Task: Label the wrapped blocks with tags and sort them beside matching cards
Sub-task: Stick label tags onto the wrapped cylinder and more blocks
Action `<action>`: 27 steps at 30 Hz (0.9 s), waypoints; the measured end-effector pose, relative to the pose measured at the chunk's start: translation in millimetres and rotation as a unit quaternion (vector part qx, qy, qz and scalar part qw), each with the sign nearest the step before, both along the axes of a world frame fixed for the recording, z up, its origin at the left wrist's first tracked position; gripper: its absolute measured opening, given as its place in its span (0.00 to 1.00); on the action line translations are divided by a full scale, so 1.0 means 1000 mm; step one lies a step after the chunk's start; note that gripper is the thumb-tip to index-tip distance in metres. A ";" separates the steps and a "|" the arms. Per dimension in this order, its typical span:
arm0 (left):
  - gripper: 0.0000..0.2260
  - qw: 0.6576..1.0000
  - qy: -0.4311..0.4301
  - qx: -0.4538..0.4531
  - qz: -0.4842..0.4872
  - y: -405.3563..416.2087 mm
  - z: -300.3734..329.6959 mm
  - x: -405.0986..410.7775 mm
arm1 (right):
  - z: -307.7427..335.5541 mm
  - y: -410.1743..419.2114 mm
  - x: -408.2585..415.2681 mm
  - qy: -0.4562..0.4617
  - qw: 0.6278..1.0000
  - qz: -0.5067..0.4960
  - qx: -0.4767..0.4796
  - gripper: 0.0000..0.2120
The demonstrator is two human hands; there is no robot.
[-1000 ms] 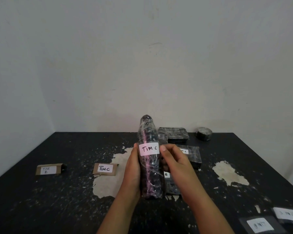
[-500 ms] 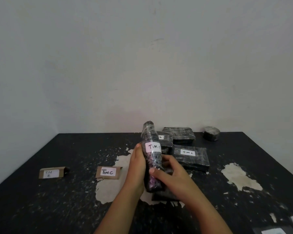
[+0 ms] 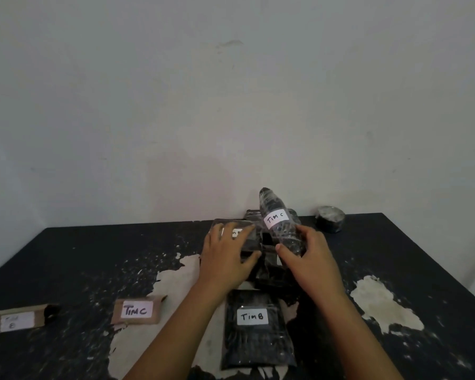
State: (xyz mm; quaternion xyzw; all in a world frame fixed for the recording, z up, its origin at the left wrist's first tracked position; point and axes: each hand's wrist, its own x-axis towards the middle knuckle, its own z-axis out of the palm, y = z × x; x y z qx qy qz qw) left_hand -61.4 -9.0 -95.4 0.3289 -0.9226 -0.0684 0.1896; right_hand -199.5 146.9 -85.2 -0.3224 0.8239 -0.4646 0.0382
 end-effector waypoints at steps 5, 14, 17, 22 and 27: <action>0.26 0.995 -0.053 0.015 0.080 -0.008 -0.001 -0.007 | -0.016 -0.001 -0.015 -0.005 0.998 0.007 0.059 0.34; 0.27 0.987 -0.076 0.035 0.136 -0.003 -0.003 -0.011 | -0.007 0.006 -0.005 -0.045 0.994 0.062 0.080 0.29; 0.24 0.987 -0.059 0.059 0.138 0.000 -0.002 -0.012 | -0.001 0.011 -0.001 -0.059 0.990 0.093 0.087 0.24; 0.14 0.982 0.022 0.118 0.145 0.011 0.008 -0.015 | 0.000 0.021 0.009 -0.058 0.986 0.111 0.107 0.27; 0.11 0.990 0.039 0.109 0.081 0.020 0.016 -0.020 | 0.000 0.026 0.007 -0.053 0.992 0.070 0.086 0.29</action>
